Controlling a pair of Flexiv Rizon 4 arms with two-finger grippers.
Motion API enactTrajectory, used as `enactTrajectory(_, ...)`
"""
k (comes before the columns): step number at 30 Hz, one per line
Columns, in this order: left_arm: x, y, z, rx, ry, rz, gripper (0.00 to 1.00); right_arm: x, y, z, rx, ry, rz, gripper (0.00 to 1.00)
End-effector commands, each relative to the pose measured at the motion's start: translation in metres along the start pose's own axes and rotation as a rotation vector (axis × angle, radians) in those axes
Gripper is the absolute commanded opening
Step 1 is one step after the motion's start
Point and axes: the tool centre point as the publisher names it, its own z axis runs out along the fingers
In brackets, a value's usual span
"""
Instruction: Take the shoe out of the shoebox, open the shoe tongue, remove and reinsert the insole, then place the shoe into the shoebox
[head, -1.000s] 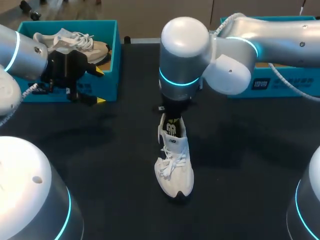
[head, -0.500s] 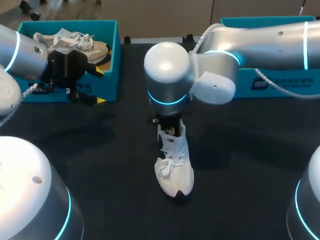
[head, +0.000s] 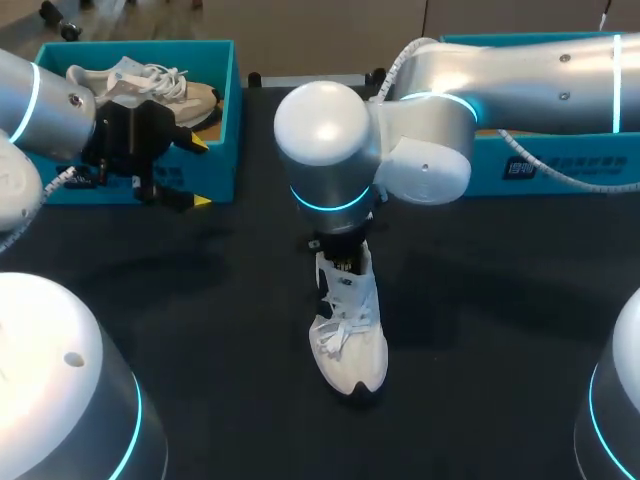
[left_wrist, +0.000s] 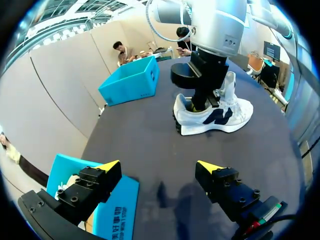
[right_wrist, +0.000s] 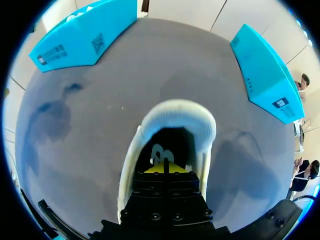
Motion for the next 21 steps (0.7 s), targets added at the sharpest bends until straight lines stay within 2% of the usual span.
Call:
enactTrajectory(1,0.000,-0.001,-0.001,-0.003,0.001,0.000,1.00,0.002,-0.001,0.016,0.042,0.028,-0.006,0.00)
enactTrajectory(8,0.000,-0.001,-0.001,-0.003,0.001,0.000,1.00,0.005,-0.008,0.021,0.094,0.065,-0.015,0.00)
enactTrajectory(12,0.000,-0.001,-0.001,-0.003,0.001,0.000,1.00,0.000,-0.010,0.006,0.127,0.072,-0.020,0.00)
enactTrajectory(15,0.000,-0.001,-0.001,-0.003,0.001,0.000,1.00,-0.003,-0.014,-0.015,0.146,0.062,-0.002,0.00)
enactTrajectory(21,0.000,-0.001,-0.001,-0.003,0.001,0.000,1.00,-0.007,-0.015,-0.043,0.243,0.083,0.002,0.00)
